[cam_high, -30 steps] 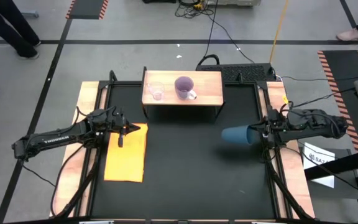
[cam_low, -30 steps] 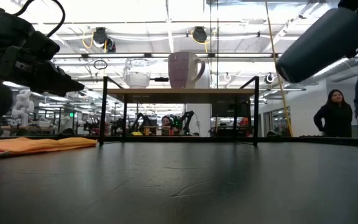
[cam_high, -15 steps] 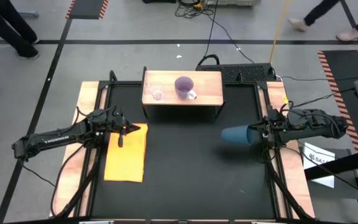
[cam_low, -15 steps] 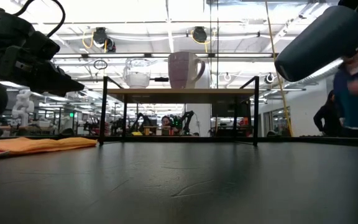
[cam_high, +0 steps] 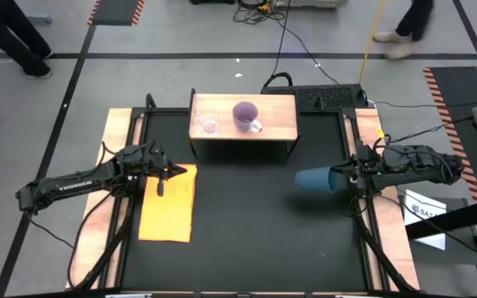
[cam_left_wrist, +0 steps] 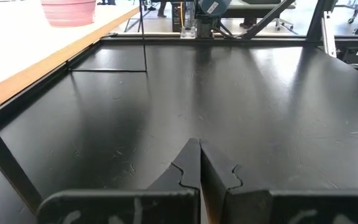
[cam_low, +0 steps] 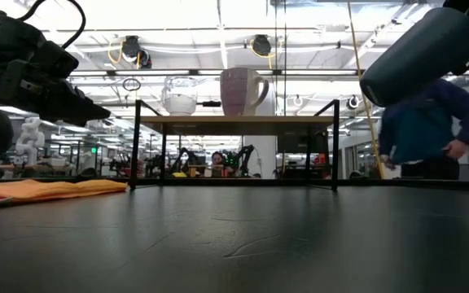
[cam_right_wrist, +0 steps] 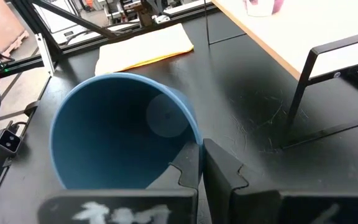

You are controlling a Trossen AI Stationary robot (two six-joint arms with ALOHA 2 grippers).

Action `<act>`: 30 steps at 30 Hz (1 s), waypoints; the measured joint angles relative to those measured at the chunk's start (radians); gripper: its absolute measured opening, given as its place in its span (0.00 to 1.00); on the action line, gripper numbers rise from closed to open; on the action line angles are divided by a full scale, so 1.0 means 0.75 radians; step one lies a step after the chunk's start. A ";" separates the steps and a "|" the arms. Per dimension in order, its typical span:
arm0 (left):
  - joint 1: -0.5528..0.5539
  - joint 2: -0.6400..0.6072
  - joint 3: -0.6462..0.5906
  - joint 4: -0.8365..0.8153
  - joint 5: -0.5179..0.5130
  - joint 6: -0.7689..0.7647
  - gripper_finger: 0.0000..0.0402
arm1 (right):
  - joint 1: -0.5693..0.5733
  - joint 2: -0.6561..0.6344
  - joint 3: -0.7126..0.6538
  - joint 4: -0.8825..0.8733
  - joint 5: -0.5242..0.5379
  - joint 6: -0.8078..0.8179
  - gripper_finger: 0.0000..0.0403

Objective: Stack small to large cups/mugs on shelf
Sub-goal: Put the blue cup on the shelf

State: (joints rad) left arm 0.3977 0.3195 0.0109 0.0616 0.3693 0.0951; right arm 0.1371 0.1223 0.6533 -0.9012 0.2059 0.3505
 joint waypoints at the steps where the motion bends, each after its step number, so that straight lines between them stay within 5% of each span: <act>1: 0.000 0.000 0.000 0.000 0.007 -0.001 0.00 | 0.000 0.000 0.000 0.000 0.000 0.000 0.00; 30: 0.000 0.000 0.000 0.012 0.061 -0.061 0.00 | 0.000 0.000 0.003 0.021 0.006 -0.003 0.00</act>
State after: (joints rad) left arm 0.3977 0.3197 0.0107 0.0709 0.4149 0.0494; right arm 0.1368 0.1223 0.6553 -0.8854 0.2108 0.3483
